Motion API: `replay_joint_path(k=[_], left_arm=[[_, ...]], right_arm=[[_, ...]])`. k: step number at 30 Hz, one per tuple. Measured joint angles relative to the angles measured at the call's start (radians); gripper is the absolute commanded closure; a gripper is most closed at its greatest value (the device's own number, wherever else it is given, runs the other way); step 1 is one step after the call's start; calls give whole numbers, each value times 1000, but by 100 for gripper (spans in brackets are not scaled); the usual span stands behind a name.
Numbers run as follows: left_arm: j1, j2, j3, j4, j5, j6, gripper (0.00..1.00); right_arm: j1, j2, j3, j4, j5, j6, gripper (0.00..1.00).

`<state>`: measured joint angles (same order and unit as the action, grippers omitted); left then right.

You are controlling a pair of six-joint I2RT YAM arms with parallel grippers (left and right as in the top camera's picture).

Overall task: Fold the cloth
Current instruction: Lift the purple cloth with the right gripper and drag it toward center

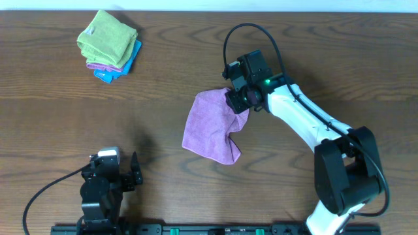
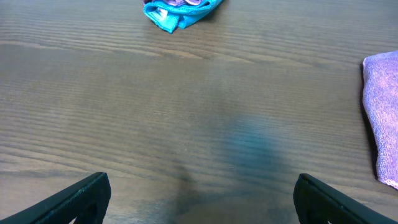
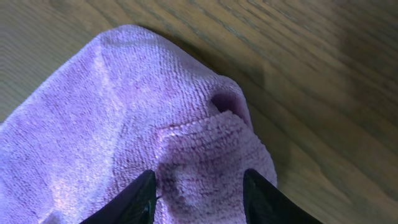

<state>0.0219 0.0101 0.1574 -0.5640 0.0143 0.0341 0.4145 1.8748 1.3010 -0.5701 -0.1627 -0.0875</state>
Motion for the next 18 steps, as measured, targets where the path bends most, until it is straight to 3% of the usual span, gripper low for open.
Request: replay_joint_path(k=[4, 9, 18], left_arm=[[0, 0, 0, 0, 0, 0, 5], [0, 0, 0, 0, 0, 0, 5], [0, 0, 0, 0, 0, 0, 5]], right_arm=[[0, 8, 0, 9, -18, -1, 65], [0, 48, -1, 13, -22, 7, 97], [0, 44, 20, 22, 4, 4, 99]])
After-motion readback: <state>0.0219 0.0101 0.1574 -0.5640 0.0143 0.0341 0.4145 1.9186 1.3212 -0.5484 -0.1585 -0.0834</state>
